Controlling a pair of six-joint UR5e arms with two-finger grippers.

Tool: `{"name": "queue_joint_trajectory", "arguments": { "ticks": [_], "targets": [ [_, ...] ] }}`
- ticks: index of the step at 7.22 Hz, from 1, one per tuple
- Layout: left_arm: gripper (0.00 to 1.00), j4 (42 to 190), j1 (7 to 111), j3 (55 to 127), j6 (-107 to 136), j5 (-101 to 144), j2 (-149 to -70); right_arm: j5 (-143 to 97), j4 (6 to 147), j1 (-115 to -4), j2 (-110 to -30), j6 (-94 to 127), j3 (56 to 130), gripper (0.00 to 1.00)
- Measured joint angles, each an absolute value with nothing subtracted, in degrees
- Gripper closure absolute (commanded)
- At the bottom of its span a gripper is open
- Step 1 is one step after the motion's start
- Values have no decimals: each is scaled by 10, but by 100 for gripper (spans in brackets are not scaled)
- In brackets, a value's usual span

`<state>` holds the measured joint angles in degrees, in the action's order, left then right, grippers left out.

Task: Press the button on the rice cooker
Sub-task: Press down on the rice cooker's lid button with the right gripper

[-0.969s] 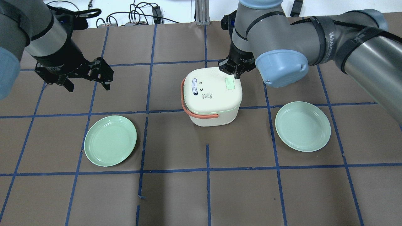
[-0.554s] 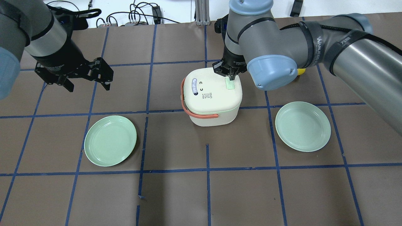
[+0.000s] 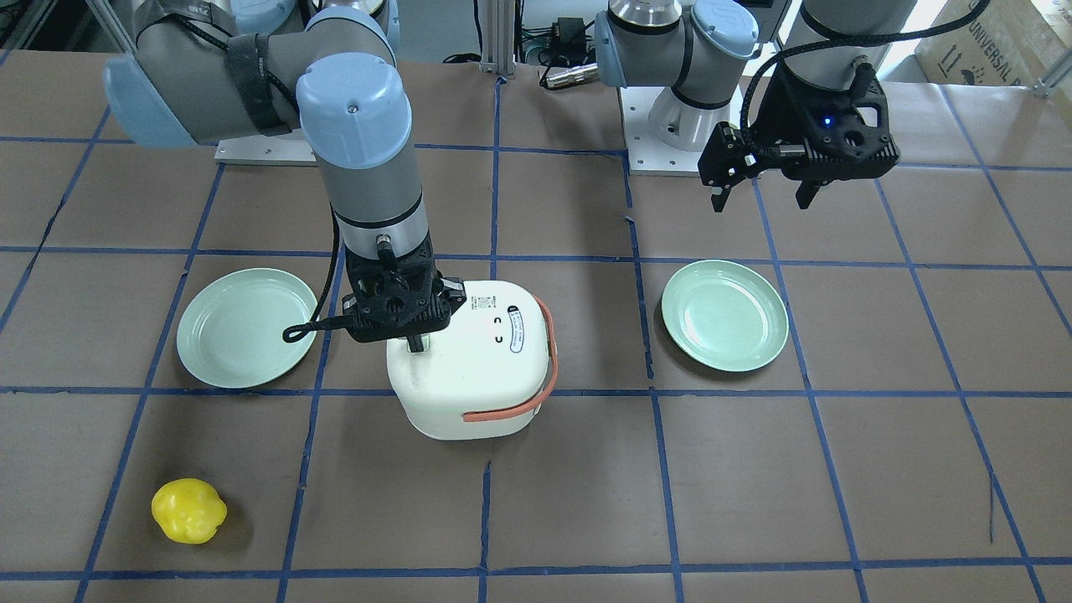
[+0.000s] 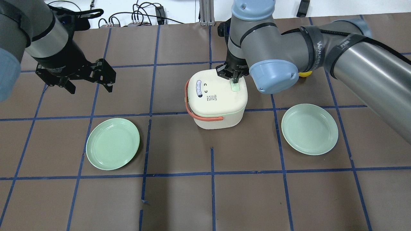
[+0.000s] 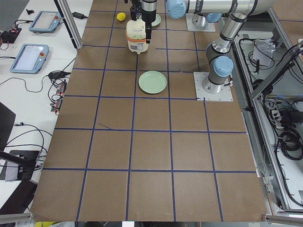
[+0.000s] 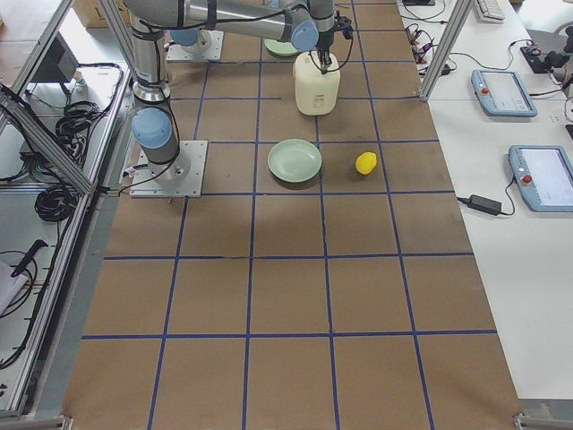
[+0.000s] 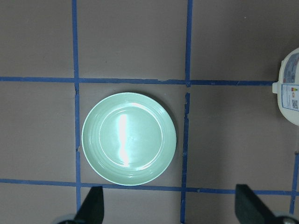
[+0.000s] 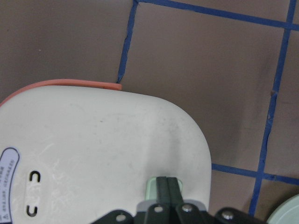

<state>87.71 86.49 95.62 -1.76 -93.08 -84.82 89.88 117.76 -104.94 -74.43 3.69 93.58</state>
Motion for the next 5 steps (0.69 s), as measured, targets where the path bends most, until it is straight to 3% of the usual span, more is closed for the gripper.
{"name": "queue_joint_trajectory", "arguments": {
  "ticks": [3, 5],
  "targets": [
    [0, 877, 865, 956, -18, -931, -848, 900, 1195, -1046, -742, 36, 946, 93],
    [0, 877, 865, 956, -18, -931, -848, 901, 1128, -1043, -752, 36, 913, 92]
  ]
}}
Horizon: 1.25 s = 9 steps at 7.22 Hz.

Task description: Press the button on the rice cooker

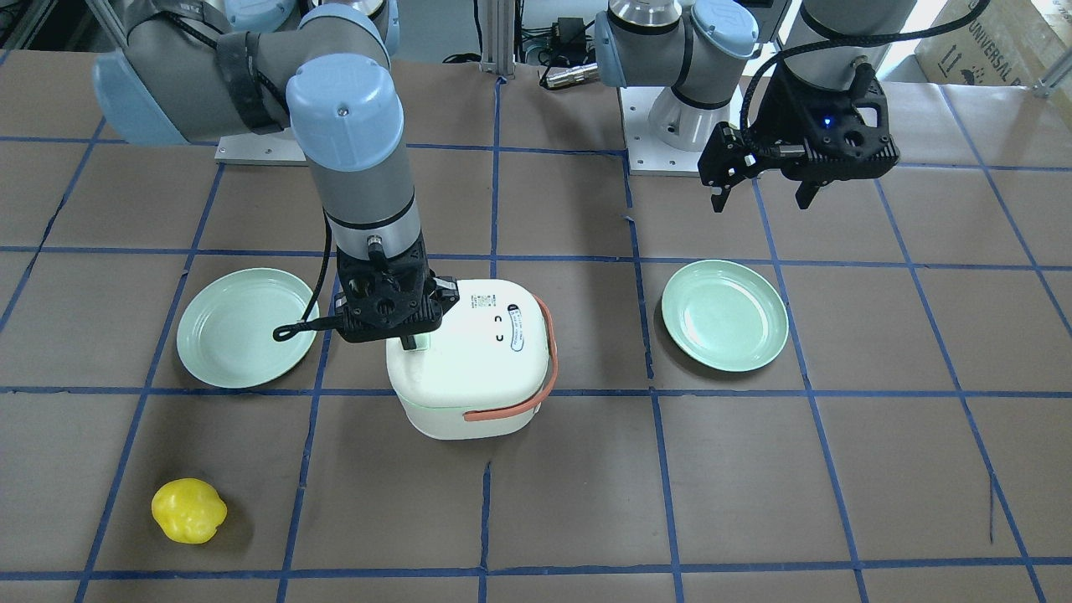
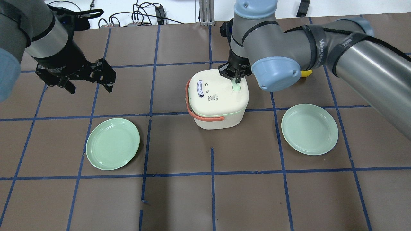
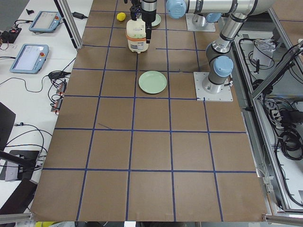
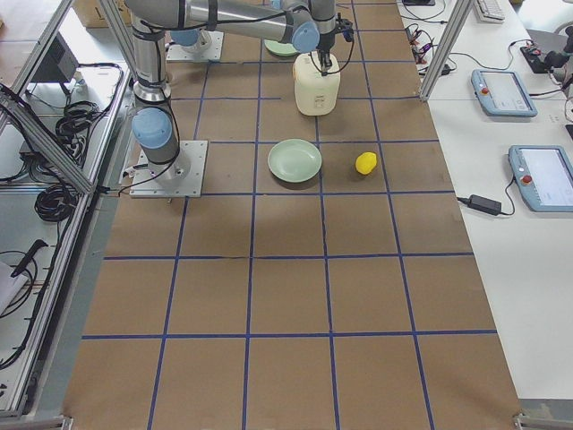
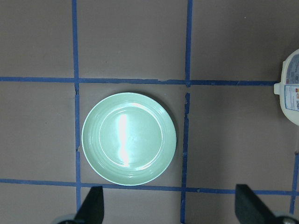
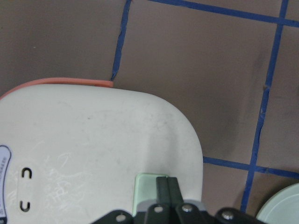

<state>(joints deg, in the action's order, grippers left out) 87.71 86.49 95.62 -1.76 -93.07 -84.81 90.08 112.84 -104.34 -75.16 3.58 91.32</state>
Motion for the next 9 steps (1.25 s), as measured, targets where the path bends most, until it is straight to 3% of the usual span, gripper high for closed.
{"name": "queue_joint_trajectory", "arguments": {
  "ticks": [1, 2, 3, 4, 9],
  "targets": [
    [0, 877, 865, 956, -18, -931, -848, 901, 1097, -1043, -760, 36, 901, 91],
    [0, 877, 865, 956, -18, -931, -848, 902, 1076, -1043, -769, 36, 895, 80],
    [0, 877, 865, 956, -18, -931, -848, 903, 1056, -1041, -779, 36, 889, 31],
    [0, 877, 865, 956, -18, -931, -848, 908, 1022, -1032, -793, 35, 874, 1],
    [0, 877, 865, 956, -18, -931, -848, 911, 892, -928, -812, 24, 789, 2]
  ]
}}
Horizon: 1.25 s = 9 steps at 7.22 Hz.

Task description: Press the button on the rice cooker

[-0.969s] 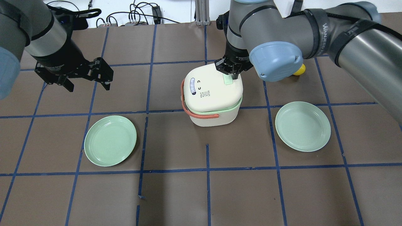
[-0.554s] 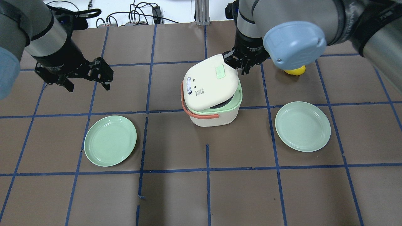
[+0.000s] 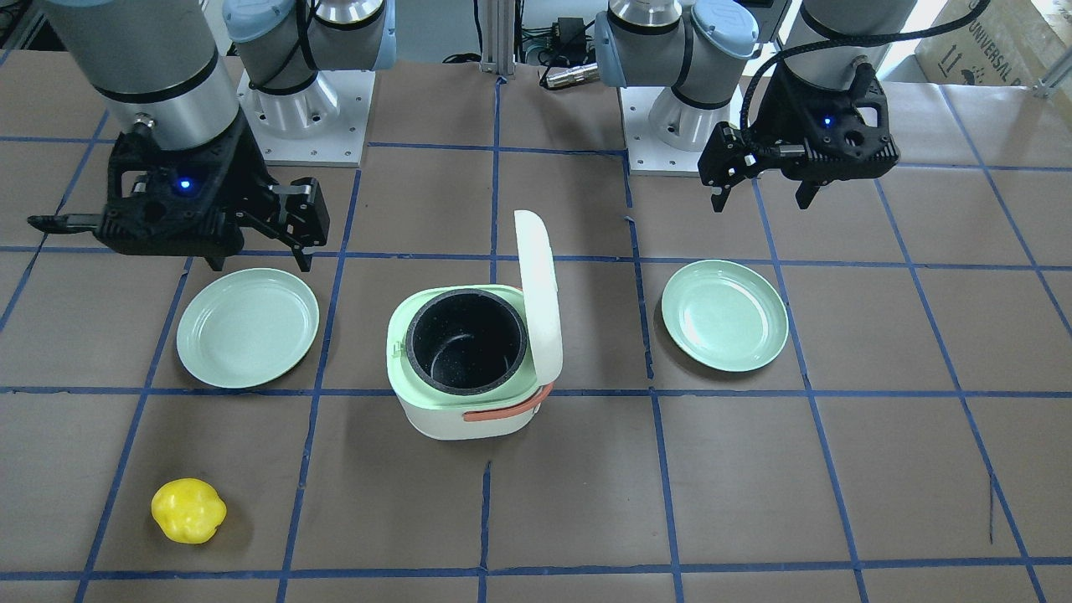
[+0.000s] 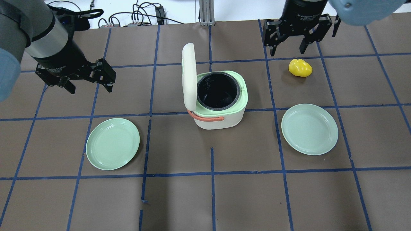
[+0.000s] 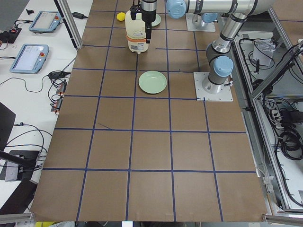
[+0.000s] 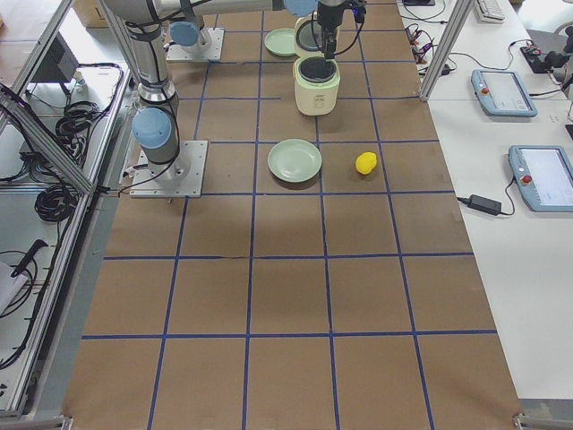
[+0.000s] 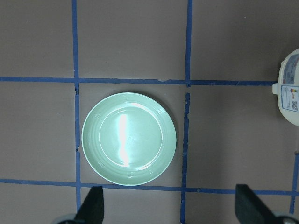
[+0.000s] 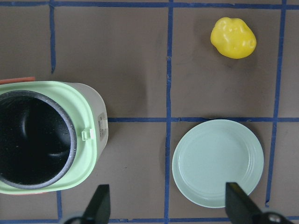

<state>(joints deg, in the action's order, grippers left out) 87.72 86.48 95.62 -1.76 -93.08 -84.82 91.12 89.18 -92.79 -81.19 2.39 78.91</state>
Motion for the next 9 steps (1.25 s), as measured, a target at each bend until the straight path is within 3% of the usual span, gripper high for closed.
{"name": "queue_joint_trajectory", "arguments": {
  "ticks": [2, 9],
  "targets": [
    [0, 877, 865, 956, -18, -931, -848, 907, 894, -908, -812, 19, 790, 7],
    [0, 877, 865, 956, -18, -931, -848, 888, 894, -892, -822, 18, 795, 1]
  ]
}}
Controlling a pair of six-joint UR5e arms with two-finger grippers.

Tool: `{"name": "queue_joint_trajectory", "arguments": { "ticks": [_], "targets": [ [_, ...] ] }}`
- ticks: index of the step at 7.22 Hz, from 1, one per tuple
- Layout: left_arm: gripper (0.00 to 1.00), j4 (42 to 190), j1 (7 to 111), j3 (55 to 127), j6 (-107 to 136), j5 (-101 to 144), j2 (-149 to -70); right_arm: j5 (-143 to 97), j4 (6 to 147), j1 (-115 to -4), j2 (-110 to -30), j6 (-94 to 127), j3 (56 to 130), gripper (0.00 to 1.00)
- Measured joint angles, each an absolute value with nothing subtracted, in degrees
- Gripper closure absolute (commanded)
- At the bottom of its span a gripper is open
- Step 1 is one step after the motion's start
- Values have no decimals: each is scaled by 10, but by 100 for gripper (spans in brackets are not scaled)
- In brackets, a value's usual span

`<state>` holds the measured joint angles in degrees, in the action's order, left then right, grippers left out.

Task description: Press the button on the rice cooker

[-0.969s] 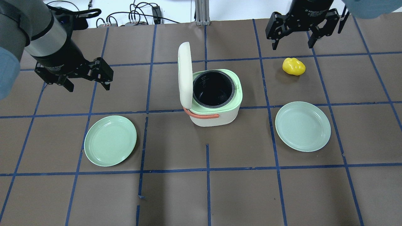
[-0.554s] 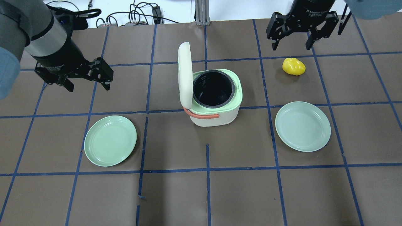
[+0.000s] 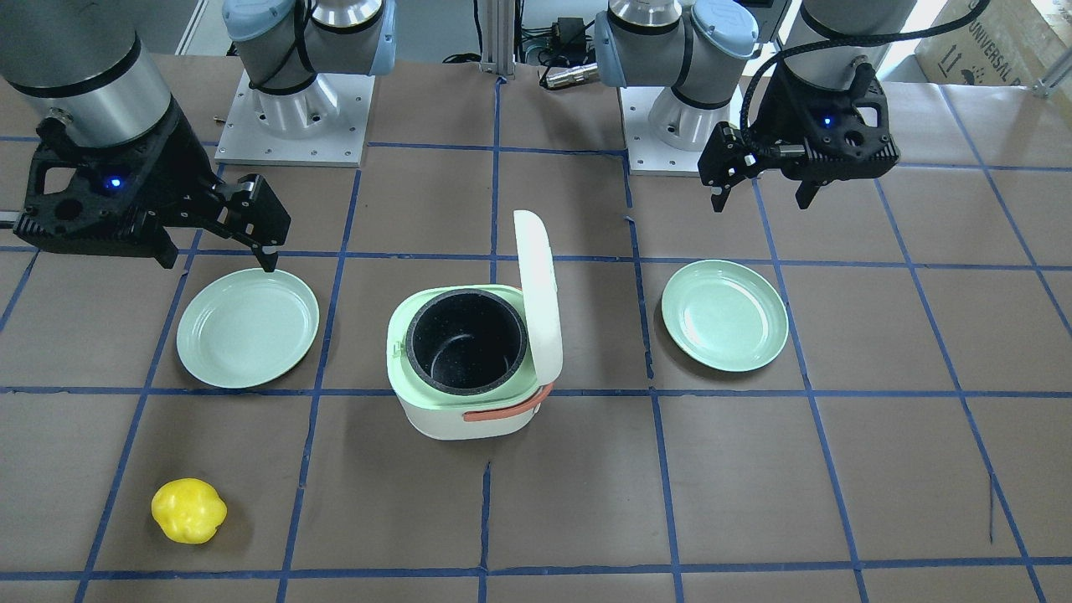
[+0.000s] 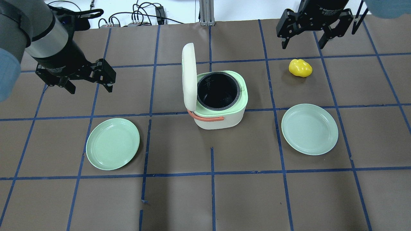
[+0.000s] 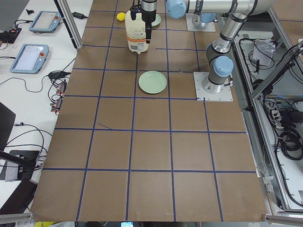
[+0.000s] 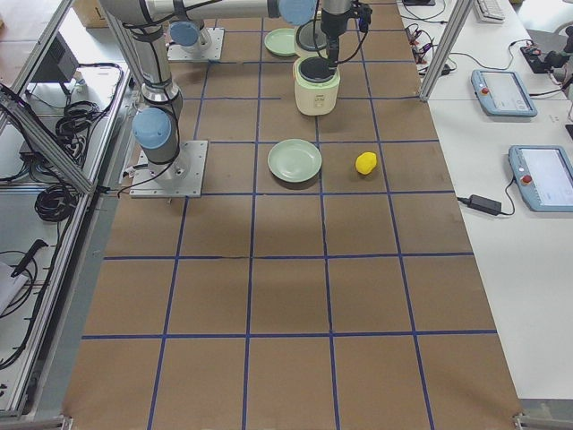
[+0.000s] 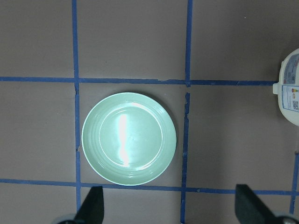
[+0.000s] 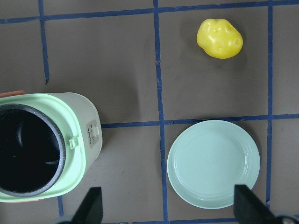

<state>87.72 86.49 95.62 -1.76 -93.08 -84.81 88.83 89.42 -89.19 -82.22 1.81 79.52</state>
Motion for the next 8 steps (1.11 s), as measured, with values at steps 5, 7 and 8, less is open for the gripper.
{"name": "queue_joint_trajectory", "arguments": {
  "ticks": [5, 7, 8],
  "targets": [
    [0, 877, 865, 956, -18, -931, -848, 893, 895, -880, -823, 18, 811, 1],
    [0, 878, 865, 956, -18, -931, -848, 893, 896, -880, -823, 18, 813, 1],
    [0, 878, 865, 956, -18, -931, -848, 893, 897, -880, -823, 18, 813, 1]
  ]
}}
